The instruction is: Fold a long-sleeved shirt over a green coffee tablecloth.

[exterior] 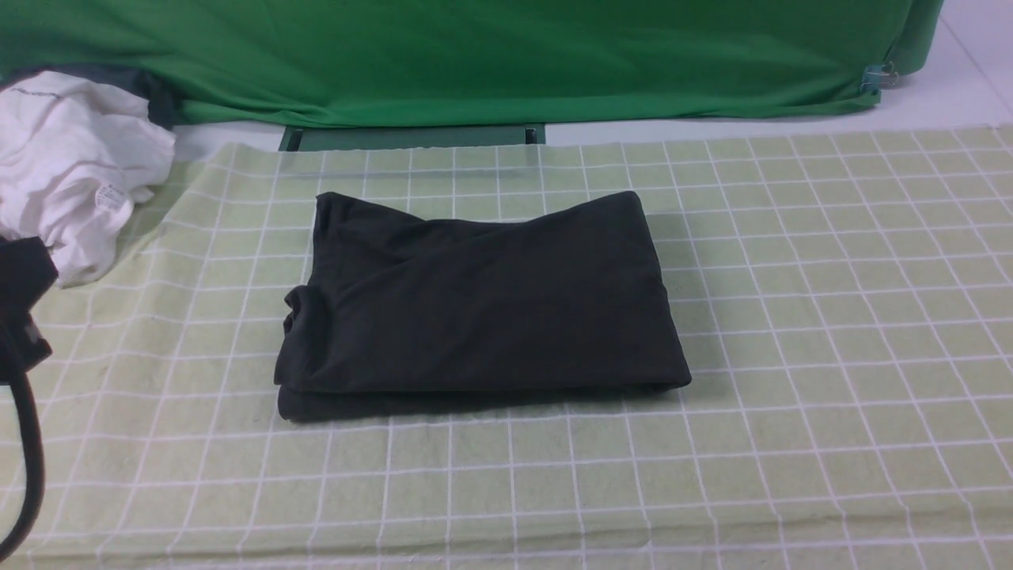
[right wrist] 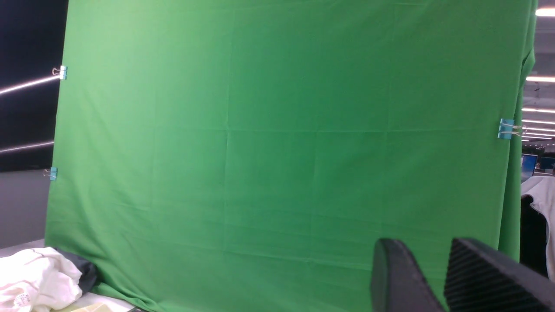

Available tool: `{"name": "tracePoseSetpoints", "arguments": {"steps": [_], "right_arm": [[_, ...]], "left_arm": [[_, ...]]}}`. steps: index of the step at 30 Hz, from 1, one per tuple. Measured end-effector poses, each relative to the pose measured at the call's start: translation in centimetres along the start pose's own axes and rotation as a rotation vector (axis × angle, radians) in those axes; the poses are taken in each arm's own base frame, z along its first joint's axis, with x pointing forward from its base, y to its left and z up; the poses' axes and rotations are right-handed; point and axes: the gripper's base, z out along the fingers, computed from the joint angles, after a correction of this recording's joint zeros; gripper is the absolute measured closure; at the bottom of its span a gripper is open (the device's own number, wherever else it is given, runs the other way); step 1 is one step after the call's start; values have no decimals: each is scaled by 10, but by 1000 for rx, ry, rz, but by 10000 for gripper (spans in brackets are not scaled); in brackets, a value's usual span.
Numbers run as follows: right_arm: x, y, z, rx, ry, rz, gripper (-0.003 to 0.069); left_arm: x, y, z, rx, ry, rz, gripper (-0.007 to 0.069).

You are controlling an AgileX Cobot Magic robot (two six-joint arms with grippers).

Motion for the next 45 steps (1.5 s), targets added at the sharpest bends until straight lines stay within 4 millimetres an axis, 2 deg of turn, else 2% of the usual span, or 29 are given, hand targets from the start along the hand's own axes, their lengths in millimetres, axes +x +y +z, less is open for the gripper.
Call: {"name": "tracePoseSetpoints", "arguments": {"steps": [3, 6, 11, 13, 18, 23, 27, 45], "right_arm": [[0, 0, 0, 0, 0, 0, 461], [0, 0, 0, 0, 0, 0, 456], [0, 0, 0, 0, 0, 0, 442], [0, 0, 0, 0, 0, 0, 433], [0, 0, 0, 0, 0, 0, 424], [0, 0, 0, 0, 0, 0, 421], [0, 0, 0, 0, 0, 0, 421], [0, 0, 0, 0, 0, 0, 421]], "left_arm": [[1, 2, -3, -2, -73, 102, 613], [11, 3, -13, 7, -197, 202, 613], [50, 14, -29, -26, -342, 284, 613], [73, 22, -31, -75, -356, 287, 613], [109, 35, -24, -167, -336, 276, 613], [143, 46, -8, -199, -234, 269, 613], [151, 47, -5, -201, -174, 271, 613], [149, 47, -5, -202, -189, 275, 613]]}}
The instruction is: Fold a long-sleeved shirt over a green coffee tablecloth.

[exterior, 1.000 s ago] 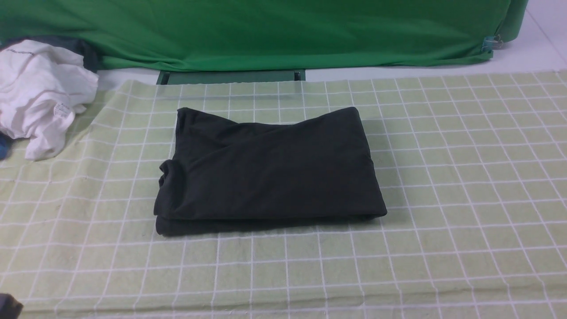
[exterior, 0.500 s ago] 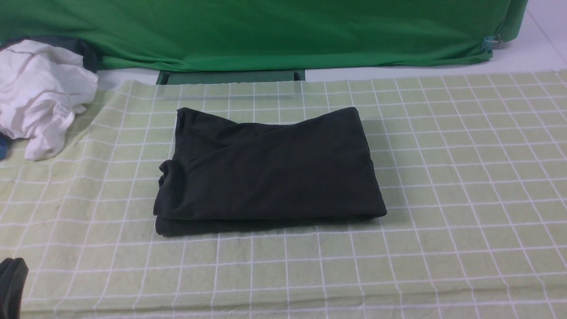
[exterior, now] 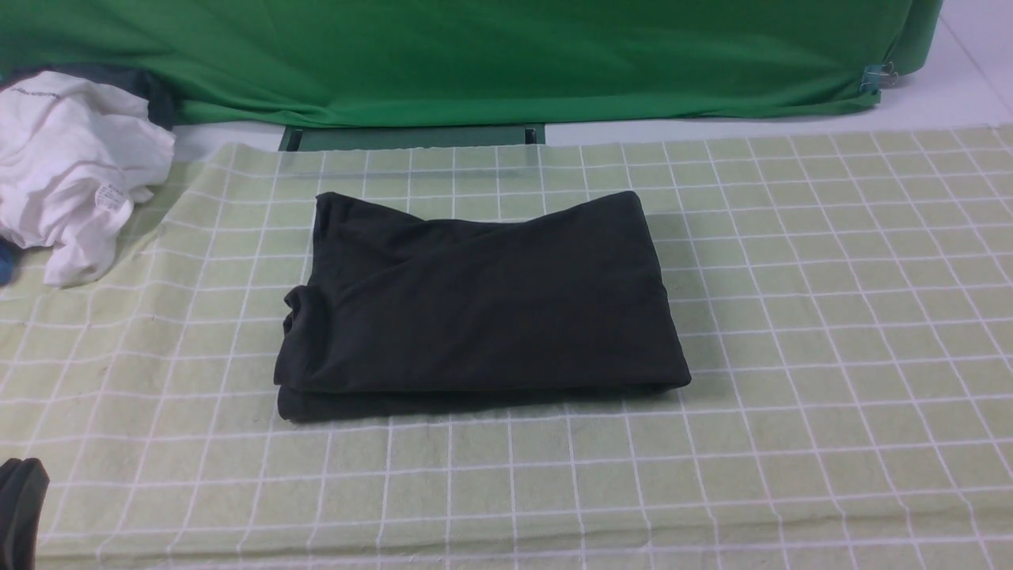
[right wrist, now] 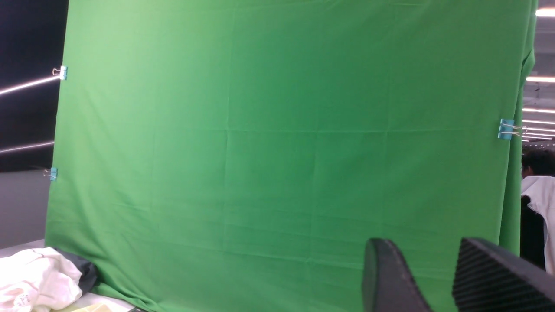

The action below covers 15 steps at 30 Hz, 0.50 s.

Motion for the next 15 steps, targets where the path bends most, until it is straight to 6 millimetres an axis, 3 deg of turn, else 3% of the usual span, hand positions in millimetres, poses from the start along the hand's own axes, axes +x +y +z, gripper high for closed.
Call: {"name": "tracePoseSetpoints", "arguments": {"steps": [15], "right_arm": [[3, 0, 0, -3, 17, 1, 419]], "left_arm": [[0, 0, 0, 0, 0, 2, 613]]}}
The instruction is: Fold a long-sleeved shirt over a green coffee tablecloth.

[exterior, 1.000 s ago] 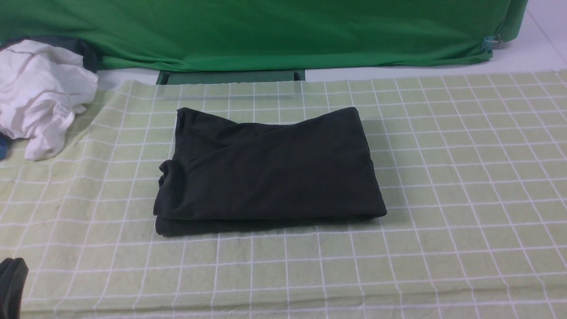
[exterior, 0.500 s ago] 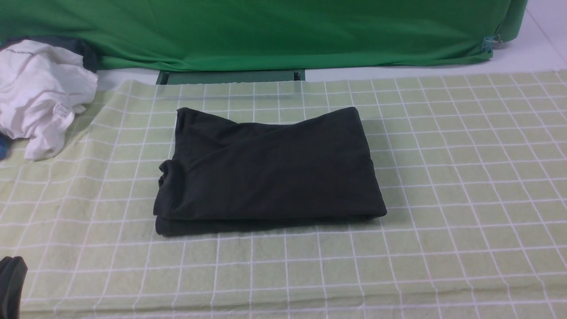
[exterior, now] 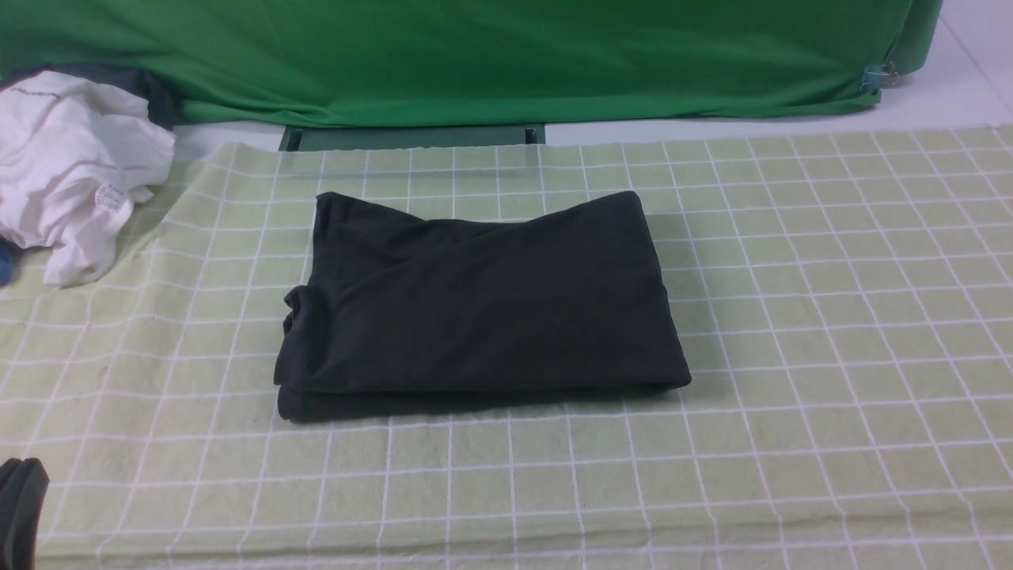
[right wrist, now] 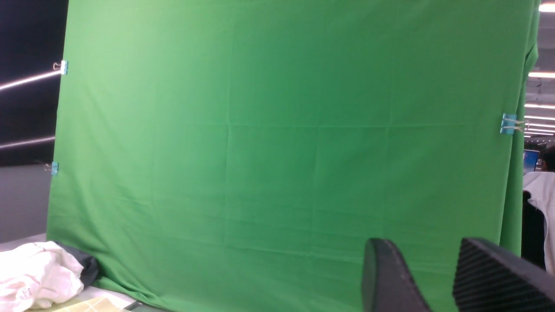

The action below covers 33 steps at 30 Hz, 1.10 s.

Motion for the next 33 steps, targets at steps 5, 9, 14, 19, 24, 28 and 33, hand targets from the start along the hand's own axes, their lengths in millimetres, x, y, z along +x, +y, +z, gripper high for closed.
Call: {"name": "tracePoseSetpoints", "arguments": {"steps": [5, 9, 14, 19, 24, 28, 33], "right_arm": [[6, 0, 1, -2, 19, 0, 419], [8, -1, 3, 10, 32, 3, 419], [11, -3, 8, 32, 62, 32, 419], [14, -3, 9, 34, 70, 14, 419], [45, 0, 9, 45, 145, -24, 419], [99, 0, 10, 117, 312, -107, 419], [157, -2, 1, 211, 492, -116, 419]], "left_arm": [[0, 0, 0, 0, 0, 0, 613], [0, 0, 0, 0, -1, 0, 613], [0, 0, 0, 0, -1, 0, 613], [0, 0, 0, 0, -1, -4, 613], [0, 0, 0, 0, -1, -4, 613], [0, 0, 0, 0, -1, -4, 613], [0, 0, 0, 0, -1, -4, 613]]}}
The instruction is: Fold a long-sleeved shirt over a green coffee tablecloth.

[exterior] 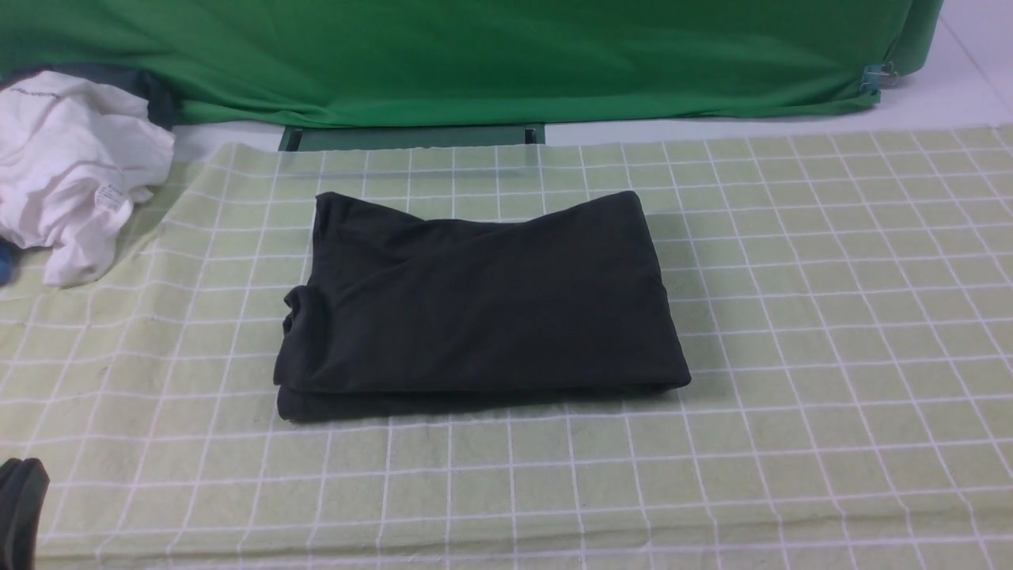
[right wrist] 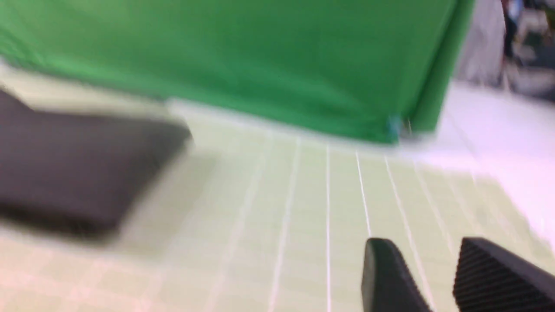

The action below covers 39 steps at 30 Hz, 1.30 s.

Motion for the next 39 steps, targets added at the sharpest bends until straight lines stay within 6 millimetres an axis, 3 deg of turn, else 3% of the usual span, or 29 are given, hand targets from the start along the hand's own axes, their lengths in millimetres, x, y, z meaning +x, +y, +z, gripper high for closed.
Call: {"name": "tracePoseSetpoints", "arguments": {"steps": [5, 39], "right_arm": [[15, -3, 1, 85, 109, 4, 419], [16, -4, 1, 110, 119, 64, 419]], "left_arm": [[0, 0, 0, 0, 0, 1, 613], [0, 0, 0, 0, 3, 7, 610]]}}
